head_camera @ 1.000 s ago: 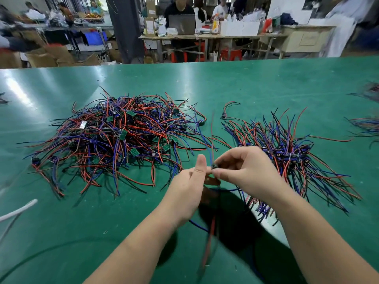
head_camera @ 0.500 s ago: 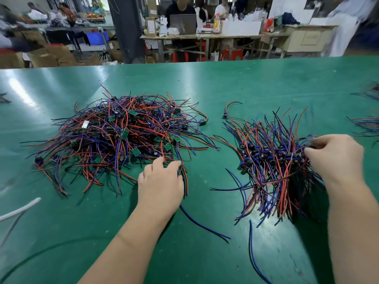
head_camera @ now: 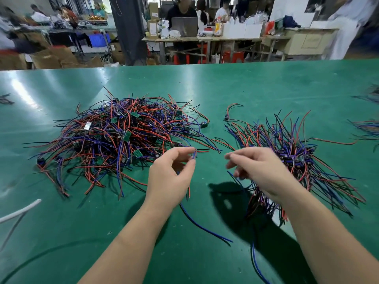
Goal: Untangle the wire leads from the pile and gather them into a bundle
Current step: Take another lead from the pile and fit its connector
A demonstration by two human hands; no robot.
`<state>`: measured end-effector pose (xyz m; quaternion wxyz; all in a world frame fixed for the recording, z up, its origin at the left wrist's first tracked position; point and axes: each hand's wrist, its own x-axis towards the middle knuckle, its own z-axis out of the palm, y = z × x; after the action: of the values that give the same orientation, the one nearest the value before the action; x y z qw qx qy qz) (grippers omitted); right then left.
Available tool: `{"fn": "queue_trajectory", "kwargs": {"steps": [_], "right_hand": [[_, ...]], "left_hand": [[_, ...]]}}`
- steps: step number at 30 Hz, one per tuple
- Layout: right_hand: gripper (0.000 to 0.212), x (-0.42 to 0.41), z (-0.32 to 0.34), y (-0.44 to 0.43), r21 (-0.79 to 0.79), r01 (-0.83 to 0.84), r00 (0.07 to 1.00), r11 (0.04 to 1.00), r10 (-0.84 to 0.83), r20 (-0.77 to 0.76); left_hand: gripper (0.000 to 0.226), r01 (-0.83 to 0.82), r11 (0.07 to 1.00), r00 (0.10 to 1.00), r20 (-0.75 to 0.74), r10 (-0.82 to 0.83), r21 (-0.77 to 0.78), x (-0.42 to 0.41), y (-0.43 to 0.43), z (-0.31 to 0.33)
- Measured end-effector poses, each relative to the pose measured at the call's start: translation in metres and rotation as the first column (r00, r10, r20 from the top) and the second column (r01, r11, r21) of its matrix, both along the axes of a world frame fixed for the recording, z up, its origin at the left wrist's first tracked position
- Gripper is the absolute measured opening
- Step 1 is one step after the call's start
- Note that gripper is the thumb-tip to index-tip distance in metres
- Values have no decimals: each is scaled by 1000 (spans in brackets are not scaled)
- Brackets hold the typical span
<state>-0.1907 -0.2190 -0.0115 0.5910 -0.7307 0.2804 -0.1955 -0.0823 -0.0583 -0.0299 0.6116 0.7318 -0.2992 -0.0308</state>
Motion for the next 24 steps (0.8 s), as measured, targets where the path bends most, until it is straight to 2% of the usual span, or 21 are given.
{"fn": "queue_trajectory", "kwargs": {"steps": [2, 5, 9, 12, 15, 17, 19, 21, 24], "right_hand": [[20, 5, -3, 11, 217, -108, 994, 970, 103, 35], [29, 7, -3, 18, 415, -175, 982, 893, 127, 140], [30, 5, 3, 21, 499, -237, 966, 833, 148, 211], [25, 4, 8, 18, 534, -202, 958, 821, 53, 280], [21, -1, 11, 16, 437, -261, 934, 861, 111, 339], [22, -4, 10, 18, 306, -348, 917, 886, 254, 307], [22, -5, 8, 24, 156, -443, 889, 883, 411, 201], [14, -4, 4, 32, -16, -528, 848, 849, 528, 43], [13, -1, -3, 38, -219, -545, 837, 809, 509, -202]], "left_hand": [[25, 85, 996, 995, -57, -87, -39, -4, -2, 1], [27, 231, 971, 967, -98, -237, -68, -10, -2, 4], [20, 444, 893, 887, -107, -449, -70, -20, 1, 10], [17, 431, 902, 881, -200, -428, -30, -22, -1, 11], [16, 241, 964, 846, -462, -266, -114, -20, -6, 15], [19, 128, 971, 822, -527, -217, -201, -15, -7, 17], [22, 82, 960, 798, -559, -225, -269, -12, -6, 18], [22, 104, 960, 775, -583, -242, -260, -12, -5, 18], [21, 124, 976, 763, -612, -208, -178, -15, -8, 15]]}}
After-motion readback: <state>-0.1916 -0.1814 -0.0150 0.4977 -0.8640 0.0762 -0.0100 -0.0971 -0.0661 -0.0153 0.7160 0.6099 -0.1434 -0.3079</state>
